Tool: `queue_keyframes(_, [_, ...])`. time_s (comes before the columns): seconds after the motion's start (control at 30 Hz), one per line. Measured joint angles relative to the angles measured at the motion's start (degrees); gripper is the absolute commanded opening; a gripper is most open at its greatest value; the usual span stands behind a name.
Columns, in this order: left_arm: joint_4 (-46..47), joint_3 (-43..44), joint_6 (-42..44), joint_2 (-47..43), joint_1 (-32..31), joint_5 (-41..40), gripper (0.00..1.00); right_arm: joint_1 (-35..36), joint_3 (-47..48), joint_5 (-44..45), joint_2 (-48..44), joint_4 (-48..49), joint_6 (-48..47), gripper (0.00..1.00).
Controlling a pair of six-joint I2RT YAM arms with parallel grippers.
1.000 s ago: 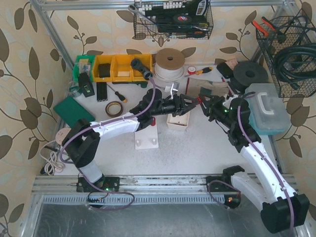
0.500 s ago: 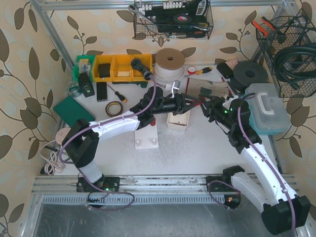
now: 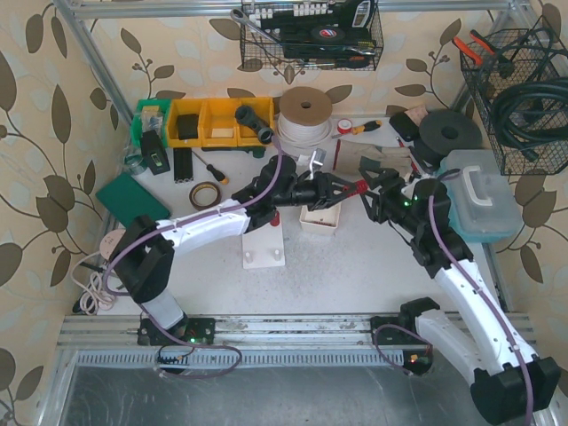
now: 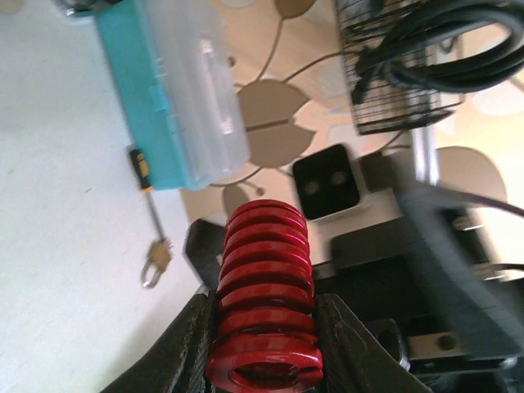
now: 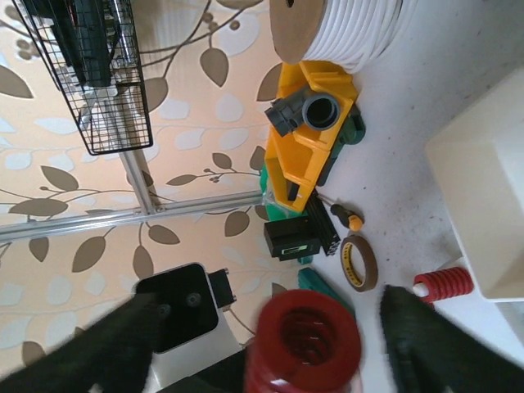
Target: Install the large spring
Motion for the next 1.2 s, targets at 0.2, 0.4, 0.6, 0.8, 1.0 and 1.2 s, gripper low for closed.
queue_keyframes(0.2, [-21.29,2.27,9.29,-4.46,0.66,-0.33,0.0,-0.02,4.59,0.94,-1.49,-9.57,-7.8,0.93])
queue_keyframes(0.4, [-53.42,14.82,25.88,-10.84,3.82,-3.74,0.0,0.5,5.55,-0.44,2.1,-13.44,-17.03,0.92])
queue_keyframes(0.6, [-82.88,26.25,38.88,-14.91,6.01,-9.03,0.0,6.97,8.59,0.76,10.8,-17.42,-27.39,0.88])
queue_keyframes(0.8, [-107.1,32.3,46.58,-12.85,6.01,-15.41,0.0,17.18,10.23,6.67,15.89,-17.2,-33.4,0.87])
queue_keyframes(1.0, [-113.72,30.47,49.72,-10.93,6.01,-18.62,0.0,19.65,7.76,10.8,17.38,-13.35,-35.45,0.87])
queue_keyframes(1.2, [-113.72,28.02,50.12,-7.65,6.01,-22.56,0.0,20.57,2.29,13.38,16.55,-9.57,-37.33,0.87])
